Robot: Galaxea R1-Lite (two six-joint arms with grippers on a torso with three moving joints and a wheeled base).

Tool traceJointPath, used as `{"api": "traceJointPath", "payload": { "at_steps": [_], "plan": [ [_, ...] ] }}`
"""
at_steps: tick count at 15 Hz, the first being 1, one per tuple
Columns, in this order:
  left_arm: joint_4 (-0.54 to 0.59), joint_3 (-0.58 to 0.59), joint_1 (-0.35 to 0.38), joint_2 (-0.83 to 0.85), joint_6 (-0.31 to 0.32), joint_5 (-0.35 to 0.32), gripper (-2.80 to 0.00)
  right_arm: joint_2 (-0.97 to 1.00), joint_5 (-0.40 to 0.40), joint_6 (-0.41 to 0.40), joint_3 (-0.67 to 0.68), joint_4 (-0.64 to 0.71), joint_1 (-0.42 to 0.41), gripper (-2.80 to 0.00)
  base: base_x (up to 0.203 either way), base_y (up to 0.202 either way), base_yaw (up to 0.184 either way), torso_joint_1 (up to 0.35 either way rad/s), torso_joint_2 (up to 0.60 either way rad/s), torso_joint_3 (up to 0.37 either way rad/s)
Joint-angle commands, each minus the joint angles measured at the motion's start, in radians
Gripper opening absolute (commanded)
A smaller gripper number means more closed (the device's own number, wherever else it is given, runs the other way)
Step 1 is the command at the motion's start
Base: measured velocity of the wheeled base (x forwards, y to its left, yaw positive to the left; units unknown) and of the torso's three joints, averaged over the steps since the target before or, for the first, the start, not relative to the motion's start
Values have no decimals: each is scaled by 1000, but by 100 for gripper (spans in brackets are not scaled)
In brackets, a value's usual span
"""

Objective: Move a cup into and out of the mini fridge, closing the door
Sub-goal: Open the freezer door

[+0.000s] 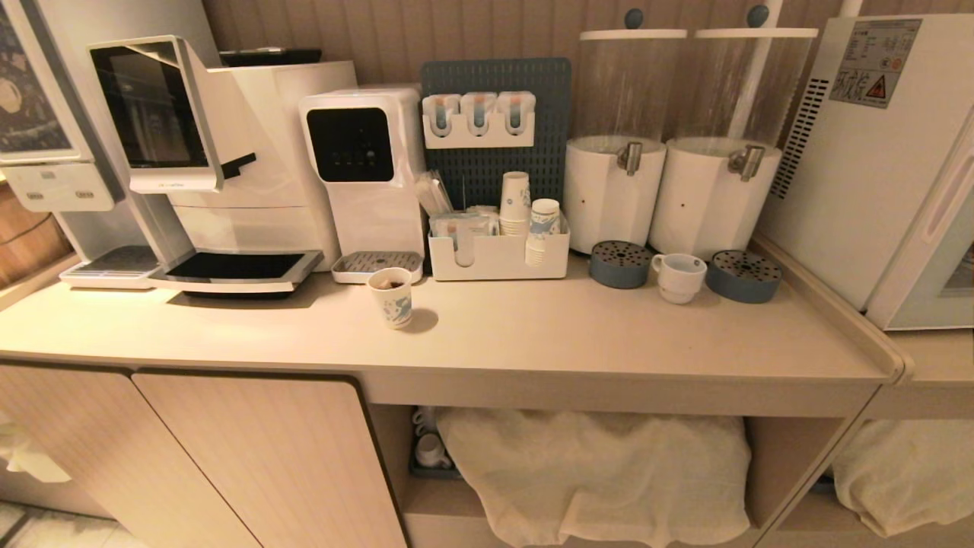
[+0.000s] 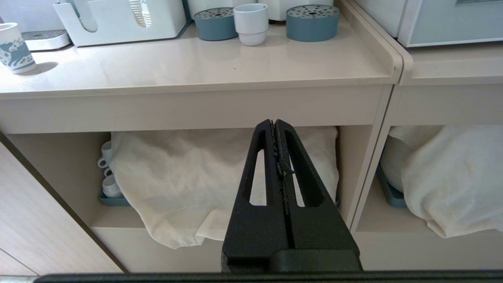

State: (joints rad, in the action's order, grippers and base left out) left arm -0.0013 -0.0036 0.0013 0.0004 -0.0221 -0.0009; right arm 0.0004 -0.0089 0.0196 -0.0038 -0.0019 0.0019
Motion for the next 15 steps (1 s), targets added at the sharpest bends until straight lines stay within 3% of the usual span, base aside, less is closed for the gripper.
{"api": "traceJointPath", "payload": {
  "at_steps": [1, 10, 15],
  "plan": [
    [0, 1, 0, 1, -1, -1, -280, 1, 0, 0, 0, 0, 1, -280, 0, 0, 0, 0, 0, 0],
    [0, -1, 0, 1, 8, 1, -280, 3, 0, -1, -2, 3, 1, -280, 0, -6, -1, 1, 0, 1],
    [1, -1, 0, 1, 11, 1, -280, 3, 0, -1, -2, 3, 1, -280, 0, -158, -8, 2, 4, 3]
  ]
}}
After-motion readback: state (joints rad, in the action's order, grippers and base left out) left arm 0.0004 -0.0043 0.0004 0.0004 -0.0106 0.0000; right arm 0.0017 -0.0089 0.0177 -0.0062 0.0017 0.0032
